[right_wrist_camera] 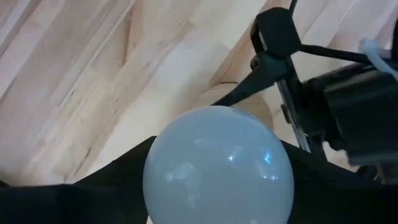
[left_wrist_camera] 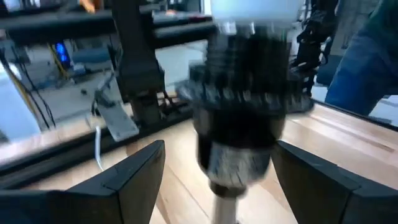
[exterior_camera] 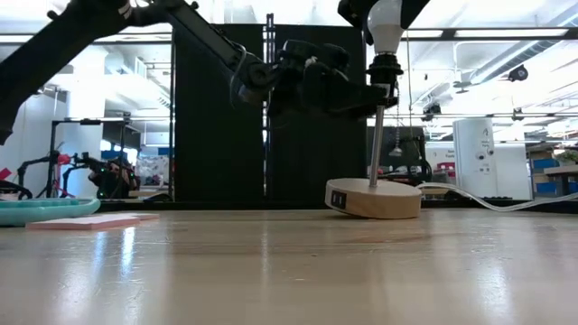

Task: Screw lightbulb
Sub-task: Remove the lightbulb from the lamp

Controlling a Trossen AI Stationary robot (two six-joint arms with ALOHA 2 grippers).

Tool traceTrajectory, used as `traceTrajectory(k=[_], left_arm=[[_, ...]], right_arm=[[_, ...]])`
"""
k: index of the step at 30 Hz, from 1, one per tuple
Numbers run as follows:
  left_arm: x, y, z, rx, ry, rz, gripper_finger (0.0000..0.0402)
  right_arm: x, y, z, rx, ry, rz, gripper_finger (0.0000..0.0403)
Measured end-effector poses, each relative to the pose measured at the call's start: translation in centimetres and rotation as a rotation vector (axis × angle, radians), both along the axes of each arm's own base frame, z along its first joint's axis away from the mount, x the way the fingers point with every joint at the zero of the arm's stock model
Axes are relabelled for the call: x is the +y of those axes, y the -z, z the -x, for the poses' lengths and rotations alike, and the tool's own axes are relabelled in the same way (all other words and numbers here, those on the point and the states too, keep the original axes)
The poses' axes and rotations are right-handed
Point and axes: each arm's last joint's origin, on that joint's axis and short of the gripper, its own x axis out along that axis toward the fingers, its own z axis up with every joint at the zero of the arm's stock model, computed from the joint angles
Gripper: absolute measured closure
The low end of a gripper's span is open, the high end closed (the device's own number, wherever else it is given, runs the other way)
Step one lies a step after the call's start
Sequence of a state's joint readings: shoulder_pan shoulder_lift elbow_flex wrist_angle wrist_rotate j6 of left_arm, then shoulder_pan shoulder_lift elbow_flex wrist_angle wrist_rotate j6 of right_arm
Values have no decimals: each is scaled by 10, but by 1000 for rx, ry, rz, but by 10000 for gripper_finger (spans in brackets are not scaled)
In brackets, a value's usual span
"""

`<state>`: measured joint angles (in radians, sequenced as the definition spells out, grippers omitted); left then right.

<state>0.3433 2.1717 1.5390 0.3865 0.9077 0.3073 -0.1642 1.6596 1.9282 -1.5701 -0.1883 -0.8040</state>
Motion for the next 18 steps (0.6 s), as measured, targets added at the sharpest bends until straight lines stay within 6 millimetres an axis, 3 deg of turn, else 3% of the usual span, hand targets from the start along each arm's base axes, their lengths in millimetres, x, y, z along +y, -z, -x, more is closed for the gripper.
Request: traceTrajectory(k=[11, 18], left_arm=[[9, -27, -8, -91, 236, 1, 122], [16, -5, -30, -46, 314, 19, 128]], right_arm=[[2, 0, 0, -4, -21, -4, 147], [2, 0, 0, 2, -2, -6, 140]])
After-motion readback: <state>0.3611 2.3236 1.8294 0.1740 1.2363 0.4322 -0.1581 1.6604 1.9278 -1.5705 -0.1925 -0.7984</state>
